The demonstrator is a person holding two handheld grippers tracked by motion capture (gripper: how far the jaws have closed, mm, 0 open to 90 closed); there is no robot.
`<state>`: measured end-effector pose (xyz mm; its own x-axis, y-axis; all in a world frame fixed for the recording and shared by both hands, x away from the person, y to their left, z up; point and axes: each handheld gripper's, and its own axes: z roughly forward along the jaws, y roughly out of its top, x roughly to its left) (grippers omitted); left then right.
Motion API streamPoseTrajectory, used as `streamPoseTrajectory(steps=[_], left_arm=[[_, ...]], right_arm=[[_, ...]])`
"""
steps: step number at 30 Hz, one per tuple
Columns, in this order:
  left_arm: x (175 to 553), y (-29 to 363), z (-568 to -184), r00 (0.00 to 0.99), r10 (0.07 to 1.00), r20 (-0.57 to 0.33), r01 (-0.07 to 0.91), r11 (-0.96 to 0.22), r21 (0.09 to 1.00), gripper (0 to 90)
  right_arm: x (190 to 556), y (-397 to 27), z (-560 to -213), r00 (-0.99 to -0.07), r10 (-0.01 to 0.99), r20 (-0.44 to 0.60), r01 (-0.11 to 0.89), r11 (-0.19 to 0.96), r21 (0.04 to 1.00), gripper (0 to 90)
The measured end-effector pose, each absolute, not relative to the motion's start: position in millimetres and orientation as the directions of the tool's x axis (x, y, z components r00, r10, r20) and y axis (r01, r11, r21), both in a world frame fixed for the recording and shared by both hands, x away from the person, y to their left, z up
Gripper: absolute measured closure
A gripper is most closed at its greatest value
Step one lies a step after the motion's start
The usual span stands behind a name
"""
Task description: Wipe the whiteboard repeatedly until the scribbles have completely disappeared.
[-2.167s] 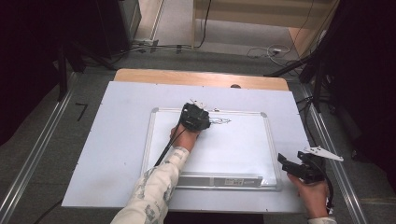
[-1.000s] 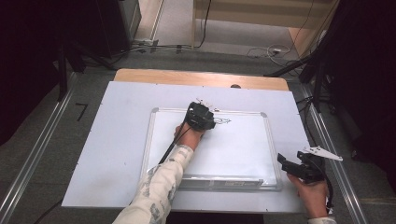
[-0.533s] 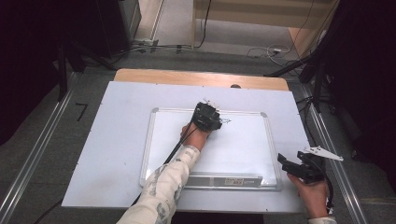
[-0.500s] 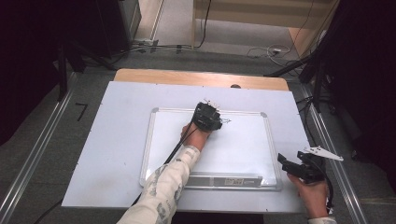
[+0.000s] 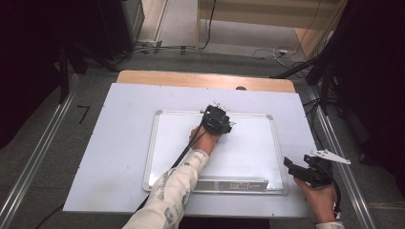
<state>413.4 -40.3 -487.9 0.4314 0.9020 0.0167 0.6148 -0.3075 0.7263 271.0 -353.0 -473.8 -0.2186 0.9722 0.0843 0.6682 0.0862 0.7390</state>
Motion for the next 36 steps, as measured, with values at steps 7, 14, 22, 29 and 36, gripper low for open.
streamPoseTrajectory(steps=[7, 14, 22, 29, 36], left_arm=[[414.1, -46.2, -488.2, 0.439, 0.898, 0.015, 0.611, -0.311, 0.728, 40.3], [414.8, -51.1, -488.4, 0.444, 0.896, 0.017, 0.607, -0.315, 0.73, 40.3], [414.7, -55.7, -489.1, 0.45, 0.893, 0.019, 0.601, -0.318, 0.734, 40.3], [415.6, -60.6, -489.1, 0.454, 0.891, 0.019, 0.598, -0.32, 0.734, 40.3], [416.1, -65.8, -488.8, 0.457, 0.889, 0.022, 0.599, -0.326, 0.731, 40.3]], right_arm=[[271.3, -353.1, -474.1, -0.218, 0.972, 0.085, 0.669, 0.086, 0.738, 17.2], [271.3, -353.4, -474.2, -0.218, 0.972, 0.087, 0.668, 0.084, 0.739, 17.2], [271.7, -353.0, -474.5, -0.217, 0.972, 0.087, 0.67, 0.084, 0.737, 17.2], [271.8, -353.0, -474.5, -0.217, 0.972, 0.087, 0.67, 0.084, 0.737, 17.2], [271.7, -353.7, -474.1, -0.216, 0.972, 0.088, 0.669, 0.082, 0.739, 17.2]])
